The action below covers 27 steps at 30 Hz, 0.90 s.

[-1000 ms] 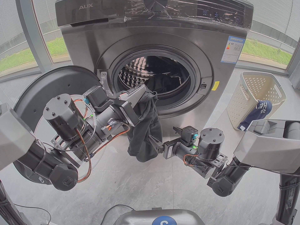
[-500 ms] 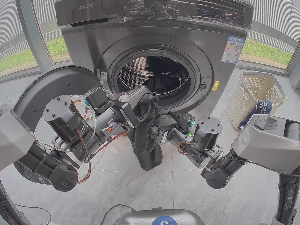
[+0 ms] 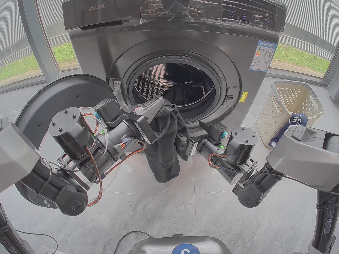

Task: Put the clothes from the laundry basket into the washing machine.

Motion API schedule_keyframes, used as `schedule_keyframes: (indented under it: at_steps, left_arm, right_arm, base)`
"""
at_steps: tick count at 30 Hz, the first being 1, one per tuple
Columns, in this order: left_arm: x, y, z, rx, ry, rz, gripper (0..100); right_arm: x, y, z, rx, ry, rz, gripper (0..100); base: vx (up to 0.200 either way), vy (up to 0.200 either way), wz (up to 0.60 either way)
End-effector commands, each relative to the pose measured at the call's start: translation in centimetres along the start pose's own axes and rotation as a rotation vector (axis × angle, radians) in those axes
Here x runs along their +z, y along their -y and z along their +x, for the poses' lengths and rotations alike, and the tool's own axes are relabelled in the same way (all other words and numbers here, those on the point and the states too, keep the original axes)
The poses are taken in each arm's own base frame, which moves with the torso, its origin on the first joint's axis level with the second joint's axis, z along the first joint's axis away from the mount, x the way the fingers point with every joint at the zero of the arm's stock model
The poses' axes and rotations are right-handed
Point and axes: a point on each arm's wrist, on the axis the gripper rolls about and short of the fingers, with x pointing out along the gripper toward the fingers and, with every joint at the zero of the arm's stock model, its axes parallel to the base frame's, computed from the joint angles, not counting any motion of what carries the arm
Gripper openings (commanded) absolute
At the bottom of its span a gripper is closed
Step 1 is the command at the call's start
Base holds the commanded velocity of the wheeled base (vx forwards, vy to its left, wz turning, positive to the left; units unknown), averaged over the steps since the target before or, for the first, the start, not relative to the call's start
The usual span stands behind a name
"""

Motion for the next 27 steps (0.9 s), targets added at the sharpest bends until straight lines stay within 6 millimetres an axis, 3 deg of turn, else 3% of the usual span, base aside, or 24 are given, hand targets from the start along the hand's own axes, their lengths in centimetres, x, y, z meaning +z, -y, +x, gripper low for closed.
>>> schedule_keyframes:
  at_steps: [1,7,15,27]
  left_arm:
    - [0.0,0.1,0.0,-0.003,0.0,-0.001,0]
    - [0.0,0.1,-0.1,-0.001,-0.001,-0.001,0]
    - [0.0,0.0,-0.1,-0.001,-0.001,-0.001,0]
    - [0.0,0.1,0.0,-0.001,0.0,-0.001,0]
  right_arm:
    - [1.1,0.9,0.0,-0.021,0.024,-0.004,100]
    - [1.2,1.0,-0.1,-0.024,0.023,-0.015,100]
    - [2.2,3.1,-0.1,-0.066,0.042,-0.029,100]
    - [1.4,2.7,-0.7,-0.041,0.01,-0.03,100]
  base:
    - [0.0,0.0,0.0]
    - [0.0,0.0,0.0]
    - [0.0,0.0,0.0]
    - [0.0,0.0,0.0]
